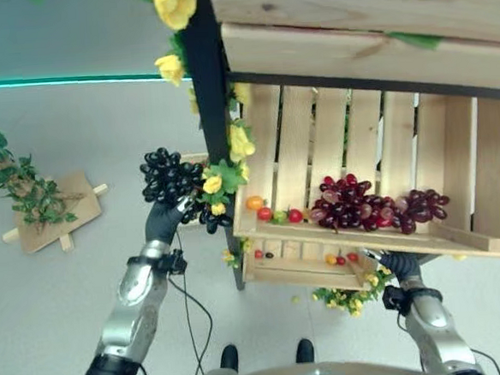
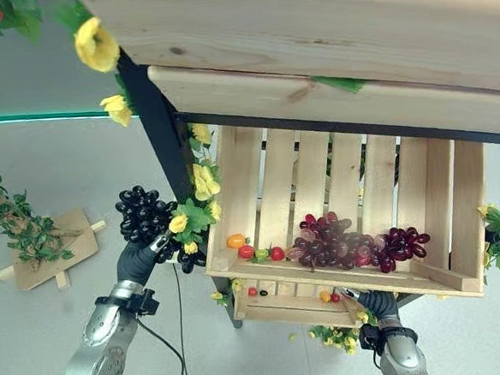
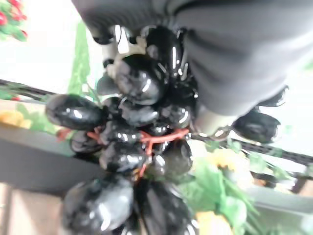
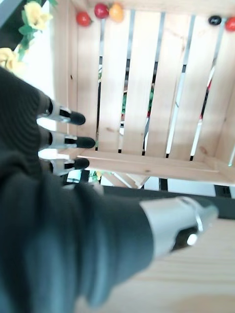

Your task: Pick up the fruits from the basket on one side to the basket on the other side

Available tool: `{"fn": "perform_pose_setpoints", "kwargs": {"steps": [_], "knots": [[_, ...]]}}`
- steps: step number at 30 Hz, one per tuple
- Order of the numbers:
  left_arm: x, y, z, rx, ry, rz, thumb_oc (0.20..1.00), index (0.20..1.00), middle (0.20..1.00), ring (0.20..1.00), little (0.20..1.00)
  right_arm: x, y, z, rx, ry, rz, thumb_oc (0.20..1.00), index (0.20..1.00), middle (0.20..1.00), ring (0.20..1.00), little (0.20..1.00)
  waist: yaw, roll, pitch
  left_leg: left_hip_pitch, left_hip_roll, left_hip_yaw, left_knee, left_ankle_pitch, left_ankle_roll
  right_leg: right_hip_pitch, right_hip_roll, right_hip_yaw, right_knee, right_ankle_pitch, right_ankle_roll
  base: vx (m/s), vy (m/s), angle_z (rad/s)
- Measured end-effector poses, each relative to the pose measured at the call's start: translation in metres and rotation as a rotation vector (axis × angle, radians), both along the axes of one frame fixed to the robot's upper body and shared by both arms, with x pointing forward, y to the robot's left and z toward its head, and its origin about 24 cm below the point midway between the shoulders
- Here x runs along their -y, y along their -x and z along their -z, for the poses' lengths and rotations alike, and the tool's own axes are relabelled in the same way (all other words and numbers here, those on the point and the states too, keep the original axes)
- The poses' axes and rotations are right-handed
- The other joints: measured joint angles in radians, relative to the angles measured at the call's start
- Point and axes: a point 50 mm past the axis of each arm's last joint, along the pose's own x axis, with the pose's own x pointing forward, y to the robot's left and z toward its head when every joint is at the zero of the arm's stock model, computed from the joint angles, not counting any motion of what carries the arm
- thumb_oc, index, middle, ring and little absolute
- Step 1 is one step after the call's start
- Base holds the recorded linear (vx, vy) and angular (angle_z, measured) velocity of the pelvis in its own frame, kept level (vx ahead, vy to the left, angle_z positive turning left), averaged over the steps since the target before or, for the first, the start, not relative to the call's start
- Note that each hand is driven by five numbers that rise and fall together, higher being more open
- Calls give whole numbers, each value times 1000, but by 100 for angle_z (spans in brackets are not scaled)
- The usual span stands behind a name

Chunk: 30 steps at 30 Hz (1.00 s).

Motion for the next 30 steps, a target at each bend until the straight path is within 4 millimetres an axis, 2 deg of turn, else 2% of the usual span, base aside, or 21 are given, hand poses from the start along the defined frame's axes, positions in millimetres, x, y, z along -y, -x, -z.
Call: {"fn": "perform_pose_setpoints", "kwargs": {"steps": [2,6,10,11,12,15,17,19,21,25,30], "knots": [[4,-6,-8,30,-3,18,200,200,200,200,200,-8,-3,2,-6,-5,-27,1000,1000,1000,1000,1000,-1,-1,-1,2,-3,-2,-2,2,2,2,-3,0,0,2,3,6,-10,2],[9,-8,-10,36,-4,38,200,200,200,200,200,-23,-9,8,-43,-18,-89,1000,1000,1000,1000,1000,2,-2,-1,3,-5,-14,-2,4,2,9,-4,0,0,3,1,-10,-17,8],[16,-6,-11,42,3,61,200,200,200,200,200,-25,-12,13,-76,-20,-98,1000,1000,1000,1000,1000,4,-2,-1,-5,-8,-49,-2,10,-2,21,-5,1,0,-9,7,-24,-33,28],[17,-6,-11,44,5,65,200,200,200,200,200,-25,-13,13,-78,-20,-97,1000,1000,1000,1000,1000,16,-1,1,-14,-10,-66,-1,18,-8,26,-3,-8,1,-12,8,-18,-64,68],[23,-6,-13,50,8,88,200,200,200,200,200,-24,-13,15,-86,-18,-91,1000,1000,1000,1000,1000,1,1,2,-21,-14,-106,-2,26,-12,42,-5,-35,1,-23,12,-4,-54,72],[37,-5,-15,59,12,147,200,200,200,200,200,-23,-12,19,-110,-17,-85,1000,1000,1000,1000,1000,7,2,4,-25,-21,-182,-2,39,-20,69,-6,-86,1,-41,13,-11,-51,85],[44,-2,-17,70,17,184,200,200,200,200,200,-22,-10,21,-124,-16,-71,1000,1000,1000,1000,1000,39,7,10,-37,-27,-224,1,48,-28,88,-2,-121,1,-52,14,-24,-55,63],[51,0,-20,84,22,221,200,200,200,200,200,-18,-9,24,-139,-7,-55,1000,1000,1000,1000,1000,28,10,12,-40,-27,-277,4,53,-34,104,-4,-175,1,-61,12,-24,-38,73],[52,2,-22,96,22,236,200,200,200,200,200,-18,-10,24,-139,-6,-53,1000,1000,1000,1000,1000,58,16,16,-55,-30,-284,8,48,-43,109,9,-188,1,-67,12,-25,-33,44],[57,5,-32,139,33,276,200,200,200,200,200,-9,-12,22,-128,3,-9,1000,1000,1000,1000,1000,66,39,29,-110,-30,-330,54,43,-39,117,19,-283,2,-84,-1,2,-60,67],[56,6,-31,139,39,270,200,200,200,200,200,-7,-10,24,-139,6,-3,1000,1000,1000,1000,1000,113,52,31,-123,-21,-359,71,47,-47,116,22,-323,57,-127,-2,-1,-49,39]]}}
